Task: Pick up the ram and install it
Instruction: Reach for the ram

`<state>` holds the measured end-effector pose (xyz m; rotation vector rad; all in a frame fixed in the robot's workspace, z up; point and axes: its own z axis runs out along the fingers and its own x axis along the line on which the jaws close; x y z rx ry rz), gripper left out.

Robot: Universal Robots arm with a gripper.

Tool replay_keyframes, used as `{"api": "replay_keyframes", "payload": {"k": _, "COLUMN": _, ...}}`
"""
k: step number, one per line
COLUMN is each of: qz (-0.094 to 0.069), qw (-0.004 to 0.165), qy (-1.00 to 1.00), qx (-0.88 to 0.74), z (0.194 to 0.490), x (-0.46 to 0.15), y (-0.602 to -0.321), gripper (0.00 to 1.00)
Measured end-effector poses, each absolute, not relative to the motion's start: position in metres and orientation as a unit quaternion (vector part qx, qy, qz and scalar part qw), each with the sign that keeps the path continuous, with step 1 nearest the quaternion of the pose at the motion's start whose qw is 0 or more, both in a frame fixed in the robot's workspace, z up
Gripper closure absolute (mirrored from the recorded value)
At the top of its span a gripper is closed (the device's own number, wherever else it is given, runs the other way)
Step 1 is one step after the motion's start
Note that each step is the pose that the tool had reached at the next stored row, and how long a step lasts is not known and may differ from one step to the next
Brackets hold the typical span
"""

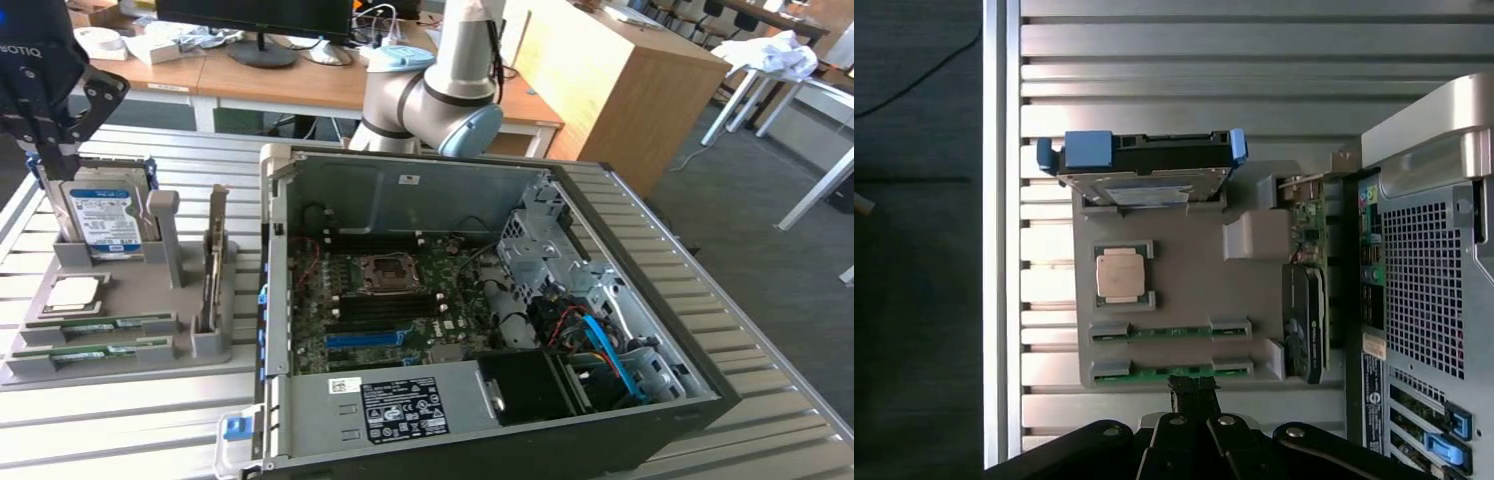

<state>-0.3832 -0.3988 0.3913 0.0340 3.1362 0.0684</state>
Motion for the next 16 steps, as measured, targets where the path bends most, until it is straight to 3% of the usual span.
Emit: {"api": "replay_keyframes", "payload": {"k": 16, "qz": 0.022, "qw": 0.002, "qy": 1.0, "qx": 0.005, "z": 0.391, "x": -0.383, "y": -0.411, "gripper": 0.9}}
